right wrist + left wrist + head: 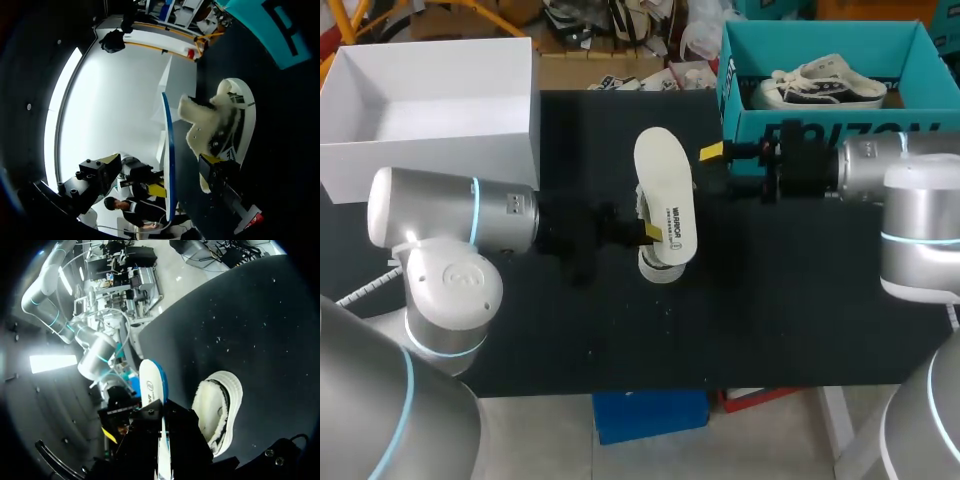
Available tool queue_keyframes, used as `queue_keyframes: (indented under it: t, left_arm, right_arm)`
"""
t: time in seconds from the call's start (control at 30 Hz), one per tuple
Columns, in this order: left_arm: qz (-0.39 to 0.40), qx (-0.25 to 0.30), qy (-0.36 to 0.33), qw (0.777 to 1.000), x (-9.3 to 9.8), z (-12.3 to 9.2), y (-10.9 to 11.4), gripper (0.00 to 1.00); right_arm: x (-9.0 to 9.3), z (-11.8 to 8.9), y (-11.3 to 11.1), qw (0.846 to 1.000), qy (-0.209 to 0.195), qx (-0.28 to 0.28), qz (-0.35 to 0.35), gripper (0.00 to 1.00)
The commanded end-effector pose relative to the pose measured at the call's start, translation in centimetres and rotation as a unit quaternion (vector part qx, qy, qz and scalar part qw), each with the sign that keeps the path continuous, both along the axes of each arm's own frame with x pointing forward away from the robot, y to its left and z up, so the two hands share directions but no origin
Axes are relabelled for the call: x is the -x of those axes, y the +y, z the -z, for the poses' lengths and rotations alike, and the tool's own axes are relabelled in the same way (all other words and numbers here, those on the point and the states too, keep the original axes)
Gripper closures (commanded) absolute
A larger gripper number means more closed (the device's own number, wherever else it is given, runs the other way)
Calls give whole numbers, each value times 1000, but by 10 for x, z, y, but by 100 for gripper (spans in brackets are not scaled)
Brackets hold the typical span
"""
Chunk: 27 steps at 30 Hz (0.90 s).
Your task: Take the shoe out of the shoebox, open the shoe tongue, remove and reinsert the insole, then place the shoe into the shoebox
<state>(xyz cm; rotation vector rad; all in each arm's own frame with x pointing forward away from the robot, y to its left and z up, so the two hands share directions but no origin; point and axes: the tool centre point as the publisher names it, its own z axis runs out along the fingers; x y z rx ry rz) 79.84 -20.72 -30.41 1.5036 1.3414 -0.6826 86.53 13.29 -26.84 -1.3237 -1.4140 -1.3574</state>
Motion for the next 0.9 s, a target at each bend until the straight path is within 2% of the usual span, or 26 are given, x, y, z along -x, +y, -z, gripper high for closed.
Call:
queue_keyframes:
  t: [0.03,0.27,0.8,0.87,0.9]
  left_arm:
    - [-2,-1,-2,1000,1,0,-1,100]
    - [-2,-1,-2,1000,1,0,-1,100]
    - [-2,-1,-2,1000,1,0,-1,100]
    - [-2,-1,-2,1000,1,0,-1,100]
    - [-2,-1,-2,1000,1,0,-1,100]
  right_arm:
    - [0,4,4,1000,12,-4,-27,0]
    - [18,7,21,994,49,28,-91,0]
    - [29,12,47,994,51,26,-95,0]
    - [29,13,49,994,51,24,-94,6]
    - [29,14,50,994,52,23,-94,12]
